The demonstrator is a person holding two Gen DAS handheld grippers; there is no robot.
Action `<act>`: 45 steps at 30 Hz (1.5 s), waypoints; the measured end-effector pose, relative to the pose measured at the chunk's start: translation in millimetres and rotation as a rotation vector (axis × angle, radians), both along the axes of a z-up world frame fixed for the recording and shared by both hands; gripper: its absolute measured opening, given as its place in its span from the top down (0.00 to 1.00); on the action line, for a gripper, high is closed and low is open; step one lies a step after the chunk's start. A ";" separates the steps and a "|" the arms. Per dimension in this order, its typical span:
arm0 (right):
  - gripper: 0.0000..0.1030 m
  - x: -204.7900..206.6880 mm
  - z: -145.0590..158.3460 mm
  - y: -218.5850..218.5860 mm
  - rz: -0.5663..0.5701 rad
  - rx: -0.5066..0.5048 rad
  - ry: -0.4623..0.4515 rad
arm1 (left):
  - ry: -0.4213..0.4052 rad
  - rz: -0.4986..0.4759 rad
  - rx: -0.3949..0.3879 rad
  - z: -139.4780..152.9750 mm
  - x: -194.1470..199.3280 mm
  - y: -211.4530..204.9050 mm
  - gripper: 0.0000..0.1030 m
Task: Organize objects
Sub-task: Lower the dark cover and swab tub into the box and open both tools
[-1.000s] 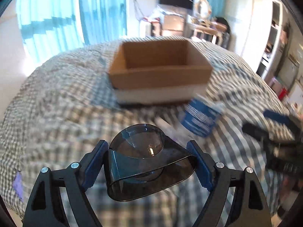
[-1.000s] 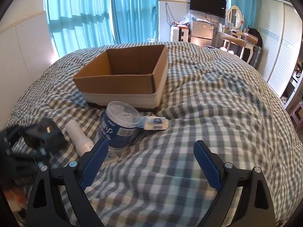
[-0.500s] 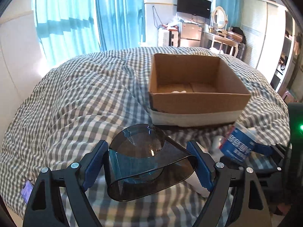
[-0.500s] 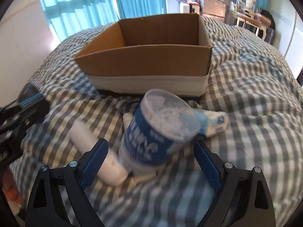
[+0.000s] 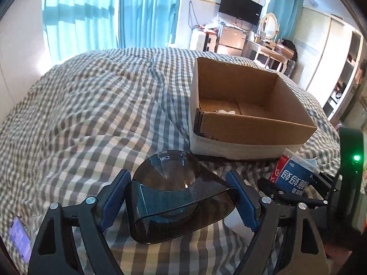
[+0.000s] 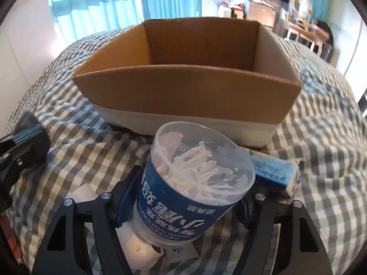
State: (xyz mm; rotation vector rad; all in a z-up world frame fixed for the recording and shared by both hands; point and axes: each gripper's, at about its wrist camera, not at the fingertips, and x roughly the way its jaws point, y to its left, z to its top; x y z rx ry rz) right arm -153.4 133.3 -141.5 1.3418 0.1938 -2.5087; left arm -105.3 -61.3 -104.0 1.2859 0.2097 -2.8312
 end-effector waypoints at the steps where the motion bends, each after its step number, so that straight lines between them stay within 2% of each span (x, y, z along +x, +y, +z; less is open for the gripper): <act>1: 0.32 1.2 2.2 -1.5 0.009 0.004 0.007 | 0.000 -0.002 0.005 -0.6 -0.1 -0.6 0.16; 6: 0.33 8.2 18.6 -4.8 0.025 0.026 0.063 | 0.011 0.001 0.009 2.7 3.1 0.3 0.16; 10: 0.33 17.9 47.0 -4.3 0.025 0.050 0.170 | 0.024 0.015 0.013 10.8 7.3 0.7 0.16; 20: 0.33 22.8 121.2 28.3 0.018 -0.059 0.285 | 0.115 -0.010 -0.035 59.6 15.7 18.4 0.16; 27: 0.33 12.6 174.9 39.0 0.048 -0.072 0.381 | 0.190 -0.045 -0.096 102.6 -9.1 42.2 0.16; 32: 0.33 -6.5 202.0 34.8 0.068 -0.069 0.428 | 0.219 -0.068 -0.127 118.0 -39.1 55.1 0.16; 38: 0.33 -48.6 211.4 27.4 0.075 -0.074 0.429 | 0.247 -0.091 -0.128 117.3 -77.7 61.3 0.16; 45: 0.33 -116.9 191.2 21.0 0.087 -0.056 0.367 | 0.168 -0.121 -0.116 85.8 -140.0 59.1 0.16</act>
